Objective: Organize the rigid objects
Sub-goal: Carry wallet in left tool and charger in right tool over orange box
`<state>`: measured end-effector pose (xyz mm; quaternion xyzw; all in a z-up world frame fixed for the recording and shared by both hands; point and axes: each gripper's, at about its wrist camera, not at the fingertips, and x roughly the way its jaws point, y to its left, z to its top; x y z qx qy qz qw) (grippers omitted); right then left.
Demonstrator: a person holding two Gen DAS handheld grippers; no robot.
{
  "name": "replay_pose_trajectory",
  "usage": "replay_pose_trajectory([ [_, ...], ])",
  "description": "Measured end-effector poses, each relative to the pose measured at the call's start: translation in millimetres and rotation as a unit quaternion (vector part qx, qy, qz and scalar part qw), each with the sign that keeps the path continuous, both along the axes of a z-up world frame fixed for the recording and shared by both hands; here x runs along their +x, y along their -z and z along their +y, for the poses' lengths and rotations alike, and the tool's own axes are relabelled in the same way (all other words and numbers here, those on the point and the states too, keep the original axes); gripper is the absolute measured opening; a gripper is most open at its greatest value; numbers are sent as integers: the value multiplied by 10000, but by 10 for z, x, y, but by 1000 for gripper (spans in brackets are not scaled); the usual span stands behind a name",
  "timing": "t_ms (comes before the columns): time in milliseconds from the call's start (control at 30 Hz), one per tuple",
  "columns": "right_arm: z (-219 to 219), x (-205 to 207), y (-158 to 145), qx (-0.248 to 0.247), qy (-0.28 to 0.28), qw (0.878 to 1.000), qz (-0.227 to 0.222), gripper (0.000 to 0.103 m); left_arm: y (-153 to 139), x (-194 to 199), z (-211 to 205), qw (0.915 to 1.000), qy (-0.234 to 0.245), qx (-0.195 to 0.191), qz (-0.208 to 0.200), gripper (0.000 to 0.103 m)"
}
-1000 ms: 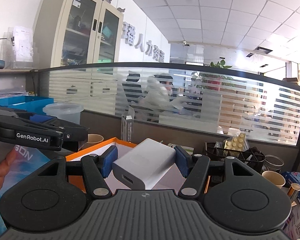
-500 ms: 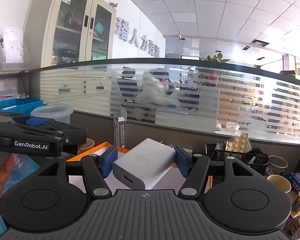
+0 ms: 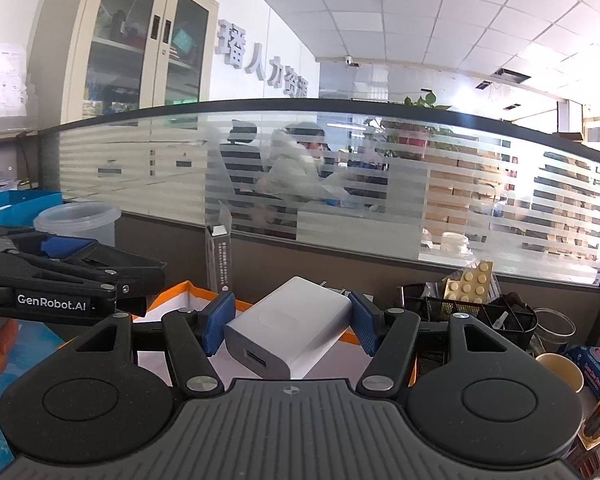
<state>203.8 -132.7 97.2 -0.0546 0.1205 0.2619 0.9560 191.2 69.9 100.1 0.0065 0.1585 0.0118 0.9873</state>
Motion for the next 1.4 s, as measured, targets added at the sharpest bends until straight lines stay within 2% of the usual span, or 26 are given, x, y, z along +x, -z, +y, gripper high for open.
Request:
replay_pose_trajectory([
  [600,168,442,213,-325,106,9985,429,59,256,552,-41,9986,-83,81,516,88],
  [1167,274,665,469,-641,242,9939,865,59,500,719,-47,9958,-56,70,907,89],
  [1400,293,686,479,-1126,249,9880,1029,59,533,719,-73,9936,10,272,1096,89],
])
